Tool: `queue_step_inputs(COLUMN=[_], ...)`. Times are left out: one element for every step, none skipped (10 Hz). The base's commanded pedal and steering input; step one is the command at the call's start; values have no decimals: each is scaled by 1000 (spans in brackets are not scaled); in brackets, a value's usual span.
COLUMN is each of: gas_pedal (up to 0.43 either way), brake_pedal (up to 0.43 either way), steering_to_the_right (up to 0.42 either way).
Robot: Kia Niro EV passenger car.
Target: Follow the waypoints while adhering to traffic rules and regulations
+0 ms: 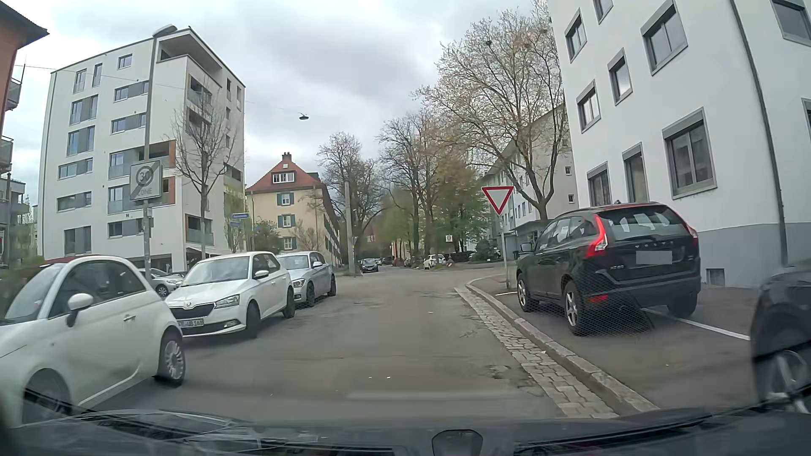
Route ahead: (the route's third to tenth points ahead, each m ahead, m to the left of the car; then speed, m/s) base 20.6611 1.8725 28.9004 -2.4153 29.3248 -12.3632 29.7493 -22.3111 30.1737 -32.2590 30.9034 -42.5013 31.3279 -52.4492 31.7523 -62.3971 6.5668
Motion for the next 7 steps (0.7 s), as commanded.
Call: queue_step_inputs(gas_pedal=[0,0,0,0,0,0,0], brake_pedal=[0,0,0,0,0,0,0], steering_to_the_right=[-8,-7,-5,-2,0,0,0])
